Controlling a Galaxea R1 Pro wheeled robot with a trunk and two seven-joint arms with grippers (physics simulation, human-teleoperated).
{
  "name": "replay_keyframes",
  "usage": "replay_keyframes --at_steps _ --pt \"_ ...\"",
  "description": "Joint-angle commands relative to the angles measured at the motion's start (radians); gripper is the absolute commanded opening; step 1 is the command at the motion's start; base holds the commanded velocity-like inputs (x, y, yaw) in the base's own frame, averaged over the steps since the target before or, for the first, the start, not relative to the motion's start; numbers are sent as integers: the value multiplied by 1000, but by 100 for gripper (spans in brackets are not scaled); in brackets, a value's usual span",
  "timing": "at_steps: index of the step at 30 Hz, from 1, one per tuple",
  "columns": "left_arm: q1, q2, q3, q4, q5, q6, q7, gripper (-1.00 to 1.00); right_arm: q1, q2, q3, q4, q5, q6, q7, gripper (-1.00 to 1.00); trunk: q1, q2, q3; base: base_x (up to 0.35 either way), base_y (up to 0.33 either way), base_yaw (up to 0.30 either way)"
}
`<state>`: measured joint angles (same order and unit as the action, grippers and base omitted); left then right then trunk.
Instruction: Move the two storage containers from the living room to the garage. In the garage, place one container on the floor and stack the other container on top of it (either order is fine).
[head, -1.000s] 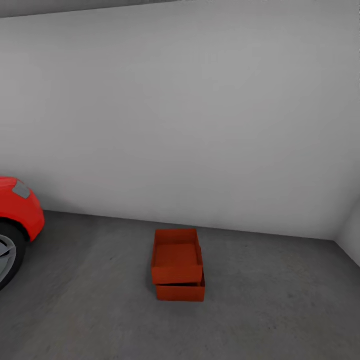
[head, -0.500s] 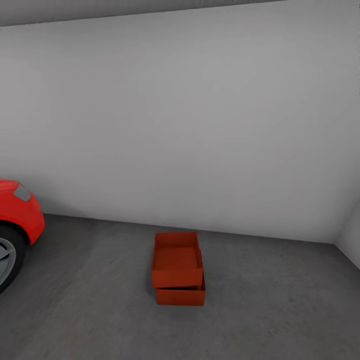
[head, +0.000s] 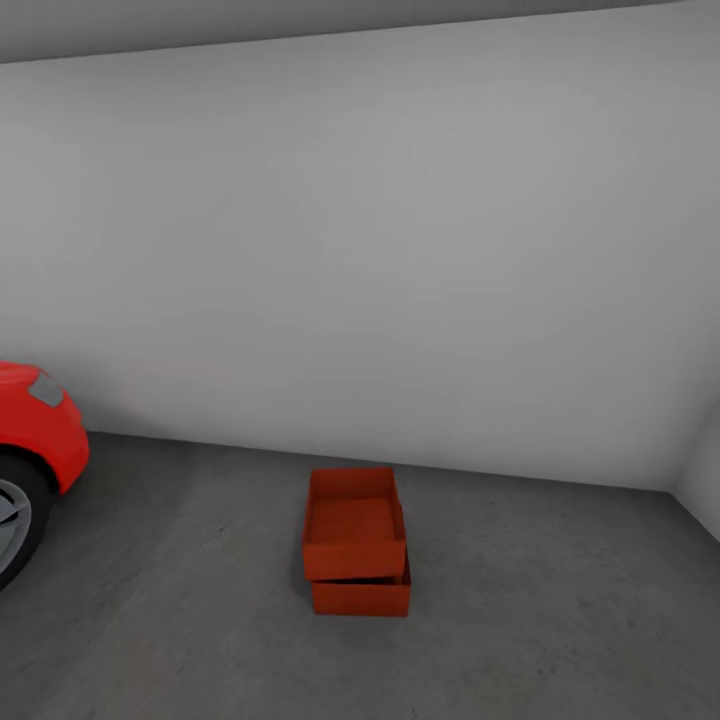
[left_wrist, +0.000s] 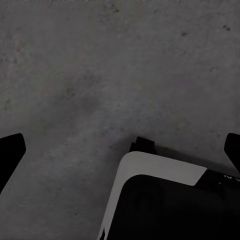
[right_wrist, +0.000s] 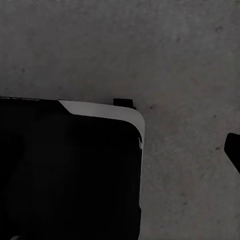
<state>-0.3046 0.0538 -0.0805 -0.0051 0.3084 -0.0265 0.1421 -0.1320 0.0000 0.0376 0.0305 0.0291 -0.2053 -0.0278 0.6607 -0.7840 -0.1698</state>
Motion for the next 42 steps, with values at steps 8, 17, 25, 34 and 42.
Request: replay_keyframes --at_steps 8,17,25,34,42 --pt "-1 0 -8 1 9 -3 2 100 -1 0 4 3 4 -6 -2 100 0 -1 -1 0 0 0" --pt "-1 0 -8 1 9 -3 2 100 -1 -1 4 3 5 -6 -3 100 0 -1 -1 0 0 0" --pt "-1 0 -8 1 9 -3 2 100 -1 0 4 3 4 -16 -3 100 0 -1 3 0 0 0" --pt "-1 0 -8 1 9 -3 2 100 -1 0 4 3 3 -23 -3 100 0 -1 16 0 0 0" --pt "-1 0 -8 1 9 -3 2 100 -1 0 4 3 4 -23 -3 100 0 -1 25 0 0 0"
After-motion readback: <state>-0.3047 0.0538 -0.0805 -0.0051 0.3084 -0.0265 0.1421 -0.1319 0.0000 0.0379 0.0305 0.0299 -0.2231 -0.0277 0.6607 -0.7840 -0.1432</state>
